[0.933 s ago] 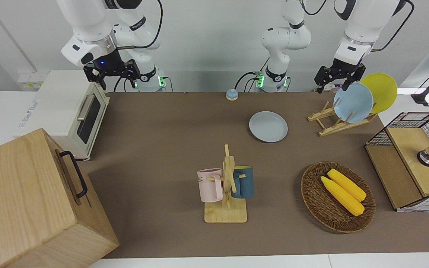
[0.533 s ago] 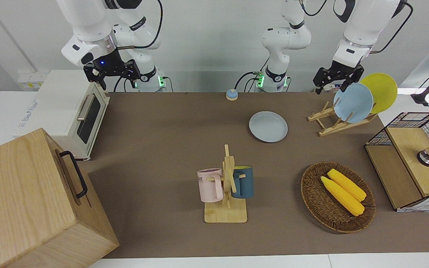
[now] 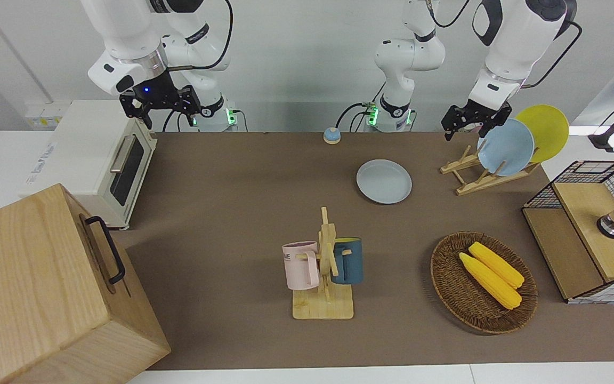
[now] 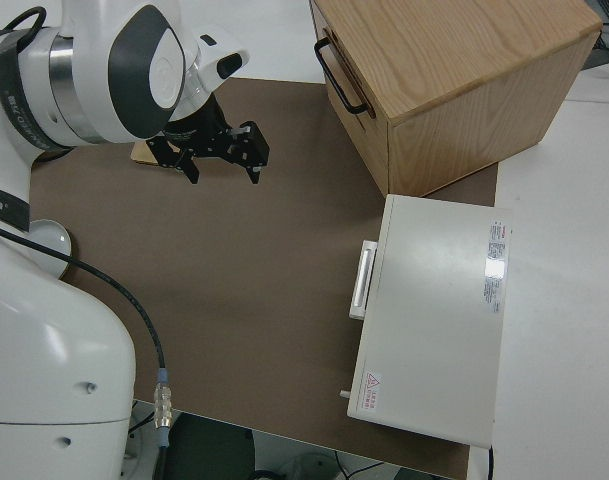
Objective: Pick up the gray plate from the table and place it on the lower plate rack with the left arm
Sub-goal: 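Move the left gripper from the rack area toward the gray plate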
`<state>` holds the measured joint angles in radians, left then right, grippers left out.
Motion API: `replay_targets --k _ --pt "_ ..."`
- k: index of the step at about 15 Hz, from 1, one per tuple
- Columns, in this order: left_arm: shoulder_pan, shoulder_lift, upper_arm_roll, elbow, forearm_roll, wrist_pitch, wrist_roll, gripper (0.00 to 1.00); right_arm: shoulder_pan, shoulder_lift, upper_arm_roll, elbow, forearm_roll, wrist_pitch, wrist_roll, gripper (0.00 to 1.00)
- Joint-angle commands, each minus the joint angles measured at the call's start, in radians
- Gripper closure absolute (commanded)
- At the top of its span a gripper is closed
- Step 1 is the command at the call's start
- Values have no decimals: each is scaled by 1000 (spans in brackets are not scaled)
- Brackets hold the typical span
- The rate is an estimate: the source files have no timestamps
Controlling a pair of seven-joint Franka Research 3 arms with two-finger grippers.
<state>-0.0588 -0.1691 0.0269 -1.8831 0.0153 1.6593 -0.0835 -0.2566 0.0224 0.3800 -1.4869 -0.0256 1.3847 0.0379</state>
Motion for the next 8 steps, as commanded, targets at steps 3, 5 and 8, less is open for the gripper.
replay_targets --k 3,5,8 --pt "-6 -9 2 -138 -18 100 -10 9 -26 -2 23 10 -7 -15 13 17" --pt "-7 -10 2 -213 -18 161 -12 9 -26 -2 23 10 -7 -15 13 17" --pt "-7 -32 1 -330 -32 295 -13 9 -26 -2 23 10 -7 -15 13 17"
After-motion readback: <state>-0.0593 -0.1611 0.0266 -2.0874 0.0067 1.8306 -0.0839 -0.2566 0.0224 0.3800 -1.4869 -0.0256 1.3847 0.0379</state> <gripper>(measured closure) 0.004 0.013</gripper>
